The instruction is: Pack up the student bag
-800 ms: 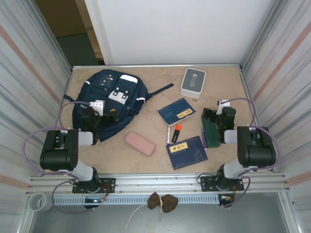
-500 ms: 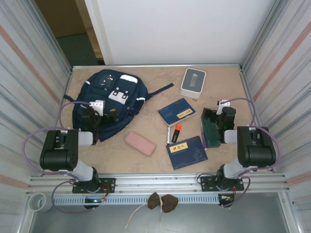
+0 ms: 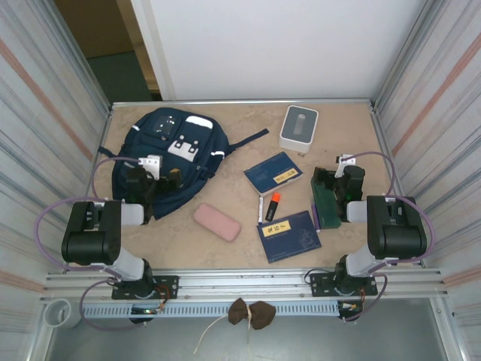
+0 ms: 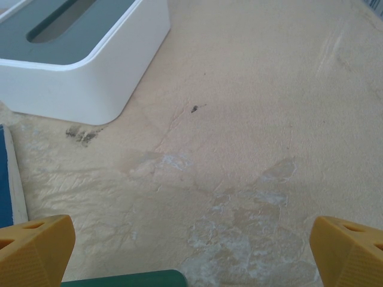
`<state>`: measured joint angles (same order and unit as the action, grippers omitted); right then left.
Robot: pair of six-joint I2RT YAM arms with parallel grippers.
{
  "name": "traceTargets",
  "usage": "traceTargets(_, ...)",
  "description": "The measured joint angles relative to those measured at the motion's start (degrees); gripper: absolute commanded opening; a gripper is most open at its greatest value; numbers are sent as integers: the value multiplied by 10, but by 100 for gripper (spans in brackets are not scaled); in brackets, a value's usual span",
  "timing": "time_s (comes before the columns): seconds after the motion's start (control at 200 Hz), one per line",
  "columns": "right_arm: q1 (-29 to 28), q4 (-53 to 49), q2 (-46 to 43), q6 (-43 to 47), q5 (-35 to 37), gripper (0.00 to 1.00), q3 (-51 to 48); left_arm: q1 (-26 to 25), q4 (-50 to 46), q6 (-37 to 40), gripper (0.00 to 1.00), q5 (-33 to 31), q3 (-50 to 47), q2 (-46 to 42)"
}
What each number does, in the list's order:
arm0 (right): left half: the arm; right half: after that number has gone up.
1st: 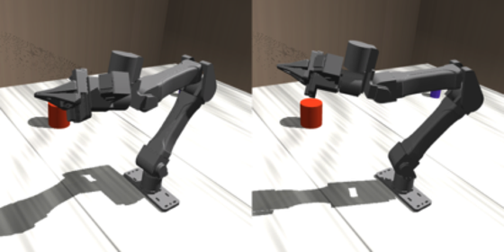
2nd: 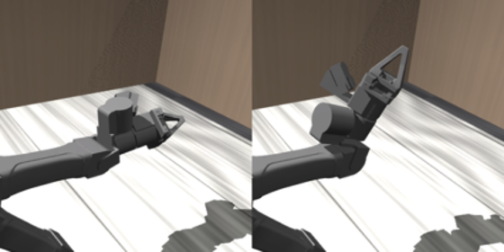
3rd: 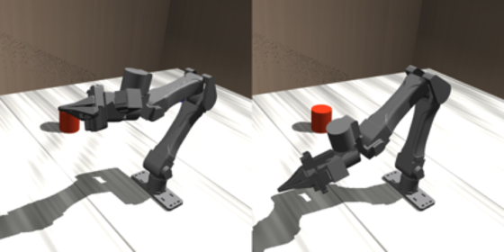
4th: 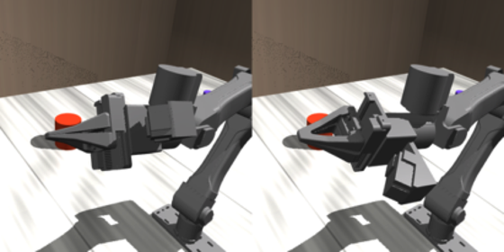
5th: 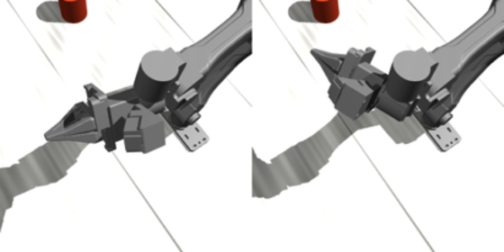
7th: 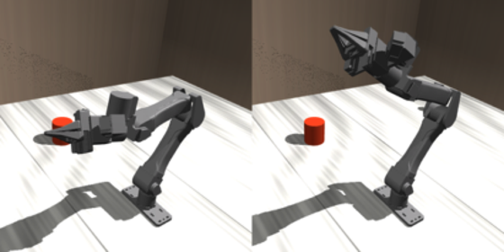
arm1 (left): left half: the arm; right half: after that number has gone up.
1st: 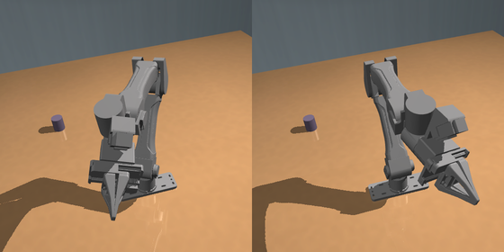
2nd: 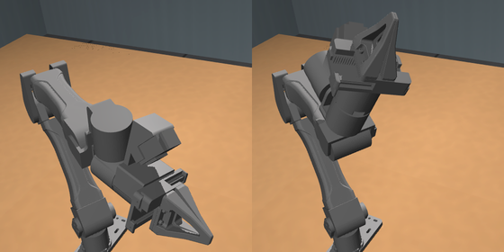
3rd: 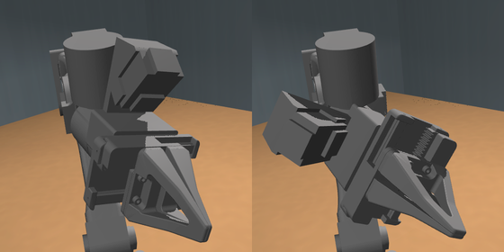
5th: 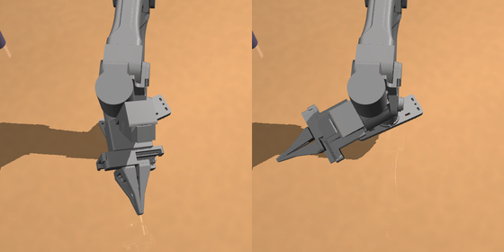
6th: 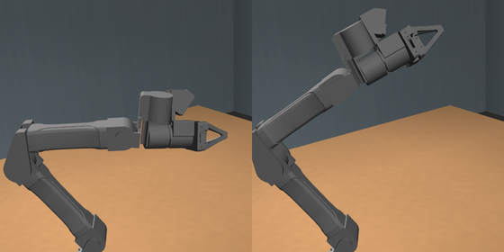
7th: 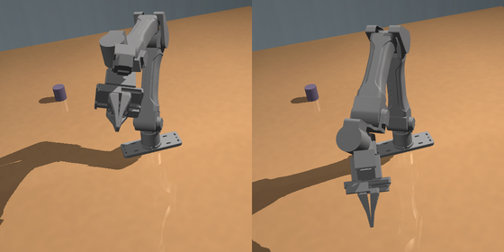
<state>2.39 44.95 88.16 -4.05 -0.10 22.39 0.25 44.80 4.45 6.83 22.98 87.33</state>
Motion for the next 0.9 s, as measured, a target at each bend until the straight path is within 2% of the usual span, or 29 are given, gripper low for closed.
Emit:
traceTargets(0.215, 0, -1, -1, 0, 3, 99, 0, 0, -2, -1, 99, -3, 0, -3)
traceTargets(0.306, -2, -33, -23, -4, 19, 99, 2, 0, -48, -5, 99, -16, 6, -33)
traceTargets(0.506, -3, -209, -234, -63, 97, 99, 35, 0, -238, -76, 99, -88, 91, -173)
traceTargets(0.636, -13, -330, -330, -124, 107, 99, 106, -6, -303, -160, 99, -80, 105, -252)
traceTargets(0.746, -86, -418, -345, -162, 99, 100, 157, -57, -353, -214, 99, -70, 103, -276)
traceTargets(0.902, -259, -532, -243, -194, 80, 95, 247, -190, -489, -254, 99, -117, 127, -241)
